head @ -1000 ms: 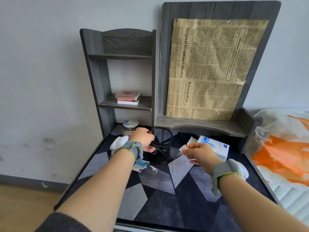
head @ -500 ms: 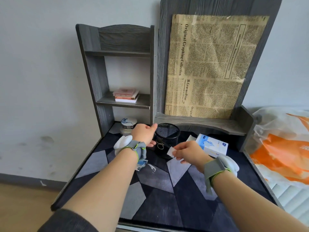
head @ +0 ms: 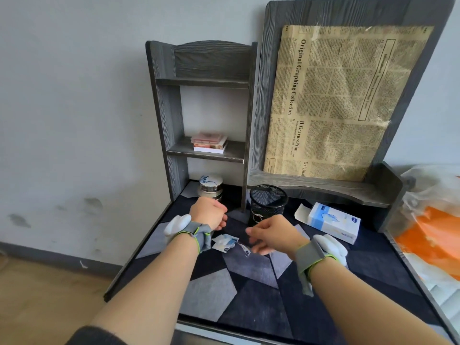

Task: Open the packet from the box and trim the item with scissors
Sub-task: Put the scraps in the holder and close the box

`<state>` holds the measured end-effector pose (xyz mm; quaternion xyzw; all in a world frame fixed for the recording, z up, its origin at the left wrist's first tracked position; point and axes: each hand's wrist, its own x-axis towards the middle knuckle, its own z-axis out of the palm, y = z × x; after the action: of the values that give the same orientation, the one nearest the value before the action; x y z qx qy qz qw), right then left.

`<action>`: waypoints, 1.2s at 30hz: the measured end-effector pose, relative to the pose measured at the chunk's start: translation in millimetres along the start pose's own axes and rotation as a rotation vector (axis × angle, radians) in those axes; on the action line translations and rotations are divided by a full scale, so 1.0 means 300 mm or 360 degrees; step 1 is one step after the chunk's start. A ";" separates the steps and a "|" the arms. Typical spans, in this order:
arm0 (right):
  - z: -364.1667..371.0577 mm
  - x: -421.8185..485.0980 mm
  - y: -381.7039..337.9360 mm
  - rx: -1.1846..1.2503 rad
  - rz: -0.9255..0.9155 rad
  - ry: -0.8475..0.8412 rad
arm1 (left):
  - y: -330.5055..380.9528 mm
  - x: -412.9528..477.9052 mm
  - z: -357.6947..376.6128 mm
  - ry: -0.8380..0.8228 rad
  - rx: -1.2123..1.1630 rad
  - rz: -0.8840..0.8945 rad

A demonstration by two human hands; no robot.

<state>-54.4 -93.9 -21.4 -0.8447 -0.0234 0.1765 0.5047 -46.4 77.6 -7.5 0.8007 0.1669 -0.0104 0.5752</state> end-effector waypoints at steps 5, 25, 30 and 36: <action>-0.100 -0.003 0.027 0.0046 0.0406 0.0083 | 0.021 -0.015 0.061 -0.0088 0.0008 0.0125; -0.221 0.003 -0.060 0.0237 -0.0392 0.1050 | 0.274 -0.067 0.159 0.0183 0.0580 0.0604; -0.247 0.023 -0.096 0.0298 -0.0476 0.1068 | 0.304 -0.037 0.195 0.0286 0.0516 0.0653; -0.256 0.068 -0.107 0.0226 -0.0517 0.1107 | 0.281 0.000 0.249 0.0439 0.0313 0.0730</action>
<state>-6.1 -138.7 33.5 -0.8023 0.0280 -0.2013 0.5612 -9.7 -15.4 44.6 0.8633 0.0563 0.2129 0.4540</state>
